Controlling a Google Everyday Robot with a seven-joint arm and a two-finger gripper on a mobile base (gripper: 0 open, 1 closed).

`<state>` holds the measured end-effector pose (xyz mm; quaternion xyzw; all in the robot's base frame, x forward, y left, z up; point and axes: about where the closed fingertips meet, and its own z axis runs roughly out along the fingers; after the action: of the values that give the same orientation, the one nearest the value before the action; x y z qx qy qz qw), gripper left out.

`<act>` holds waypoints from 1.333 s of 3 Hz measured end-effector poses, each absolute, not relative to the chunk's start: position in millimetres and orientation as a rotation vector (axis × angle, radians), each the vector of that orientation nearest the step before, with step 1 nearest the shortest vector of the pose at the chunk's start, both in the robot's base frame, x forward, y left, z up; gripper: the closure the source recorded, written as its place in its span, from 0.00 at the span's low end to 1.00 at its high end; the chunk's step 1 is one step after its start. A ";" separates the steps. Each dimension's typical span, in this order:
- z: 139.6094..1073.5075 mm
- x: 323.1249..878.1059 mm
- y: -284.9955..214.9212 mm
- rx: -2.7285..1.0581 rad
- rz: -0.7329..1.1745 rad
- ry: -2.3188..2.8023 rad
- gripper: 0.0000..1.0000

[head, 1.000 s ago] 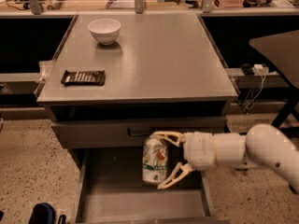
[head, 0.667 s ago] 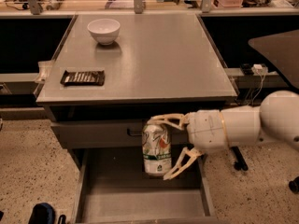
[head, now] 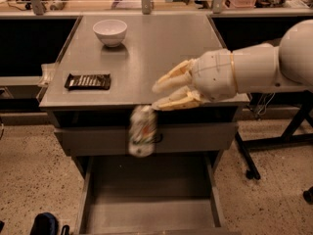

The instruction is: Pick 7up can from middle drawer and place on counter

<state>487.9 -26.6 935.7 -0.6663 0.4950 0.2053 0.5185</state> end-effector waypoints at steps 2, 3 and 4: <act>949.7 567.5 1.3 -1.377 0.563 1.388 1.00; 949.8 567.3 1.2 -1.377 0.564 1.388 0.81; 949.8 567.2 1.3 -1.377 0.564 1.388 0.58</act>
Offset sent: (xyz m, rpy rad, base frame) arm 0.0681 0.0154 0.0139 0.0663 0.0797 -0.1420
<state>567.2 1.3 949.8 -0.5757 0.5804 0.2357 0.5254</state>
